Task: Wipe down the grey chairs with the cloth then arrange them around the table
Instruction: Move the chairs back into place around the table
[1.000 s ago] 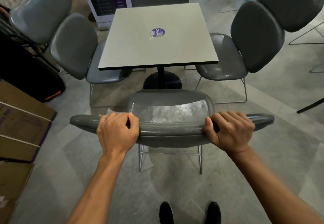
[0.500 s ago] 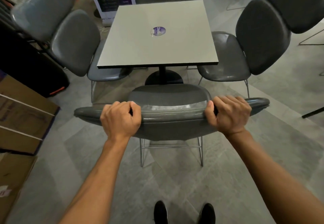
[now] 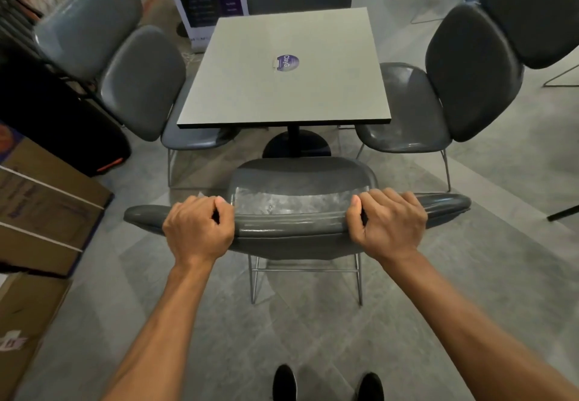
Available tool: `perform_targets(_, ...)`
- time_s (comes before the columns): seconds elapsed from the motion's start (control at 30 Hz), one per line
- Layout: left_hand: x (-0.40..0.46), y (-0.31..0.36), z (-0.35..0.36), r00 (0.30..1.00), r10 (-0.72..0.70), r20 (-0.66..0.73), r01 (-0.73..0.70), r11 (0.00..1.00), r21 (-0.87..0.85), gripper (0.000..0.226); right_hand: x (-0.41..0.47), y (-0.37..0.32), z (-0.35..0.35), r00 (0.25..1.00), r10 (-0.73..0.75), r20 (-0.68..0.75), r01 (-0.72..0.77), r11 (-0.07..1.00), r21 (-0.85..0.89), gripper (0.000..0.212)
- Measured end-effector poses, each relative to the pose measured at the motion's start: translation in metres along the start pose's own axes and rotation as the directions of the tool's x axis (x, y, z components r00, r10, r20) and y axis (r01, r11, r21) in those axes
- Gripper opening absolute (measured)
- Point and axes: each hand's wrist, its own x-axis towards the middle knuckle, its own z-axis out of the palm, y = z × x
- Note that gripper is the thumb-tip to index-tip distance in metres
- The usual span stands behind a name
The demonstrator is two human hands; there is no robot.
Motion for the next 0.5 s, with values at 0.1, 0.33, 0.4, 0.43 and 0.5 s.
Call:
perform_targets(0.1, 0.002, 0.0, 0.005, 0.999, 0.014, -0.032, -0.014, 1.0, 0.012, 0.039, 0.002, 0.003, 0.005, 1.0, -0.022, -0.018, 0.022, 1.0, -0.002, 0.041)
perform_targets(0.33, 0.02, -0.007, 0.019, 0.999, 0.019, -0.047, -0.016, 0.998, 0.06, 0.043, 0.012, 0.006, 0.018, 1.0, -0.012, -0.027, 0.013, 1.0, 0.01, 0.039)
perform_targets(0.4, 0.016, -0.009, 0.015, 0.998, 0.017, -0.057, -0.014, 0.998, 0.059, 0.043, 0.009, 0.001, 0.016, 0.999, -0.018, -0.036, 0.019, 1.0, 0.006, 0.04)
perform_targets(0.43, 0.014, -0.01, 0.013, 0.999, 0.01, -0.052, -0.007, 0.999, 0.054, 0.042, 0.008, -0.001, 0.014, 0.999, -0.017, -0.035, 0.018, 1.0, 0.001, 0.04)
perform_targets(0.5, 0.012, -0.008, 0.009, 1.0, 0.0, -0.023, 0.001, 0.999, 0.037, 0.04, 0.006, -0.003, 0.012, 1.0, -0.007, -0.03, 0.007, 1.0, -0.013, 0.042)
